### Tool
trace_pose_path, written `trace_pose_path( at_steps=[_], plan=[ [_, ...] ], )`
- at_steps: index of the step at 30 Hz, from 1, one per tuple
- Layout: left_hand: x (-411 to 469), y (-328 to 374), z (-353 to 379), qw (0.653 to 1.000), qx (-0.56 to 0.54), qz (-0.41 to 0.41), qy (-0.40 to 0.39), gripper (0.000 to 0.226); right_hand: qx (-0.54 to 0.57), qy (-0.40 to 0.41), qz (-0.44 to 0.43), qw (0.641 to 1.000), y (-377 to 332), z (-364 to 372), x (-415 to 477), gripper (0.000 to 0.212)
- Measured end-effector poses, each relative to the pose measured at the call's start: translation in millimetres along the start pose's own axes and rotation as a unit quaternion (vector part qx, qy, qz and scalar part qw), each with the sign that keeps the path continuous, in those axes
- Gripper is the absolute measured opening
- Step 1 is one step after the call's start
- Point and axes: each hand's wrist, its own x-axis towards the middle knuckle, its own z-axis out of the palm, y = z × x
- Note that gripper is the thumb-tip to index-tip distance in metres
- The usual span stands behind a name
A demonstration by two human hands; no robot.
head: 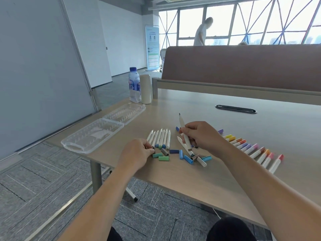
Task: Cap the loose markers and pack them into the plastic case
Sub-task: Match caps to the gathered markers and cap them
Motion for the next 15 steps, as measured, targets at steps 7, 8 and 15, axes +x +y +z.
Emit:
trace_pose_path(
  at_steps=[7, 8, 15],
  plan=[
    [-0.7, 37.1, 8.1, 0.998, -0.038, 0.058, -0.011, 0.003, -0.013, 0.006, 0.002, 1.0, 6.4, -18.7, -15.5, 0.025],
    [-1.1, 46.0, 12.7, 0.996, -0.04, 0.07, -0.029, 0.004, -0.007, 0.012, 0.004, 1.0, 8.6, -23.7, -18.2, 0.024],
    [-5.7, 98.0, 41.9, 0.981, 0.021, 0.153, -0.12, 0.009, 0.02, 0.032, 0.015, 0.999, 24.9, -51.2, -33.9, 0.021]
  ],
)
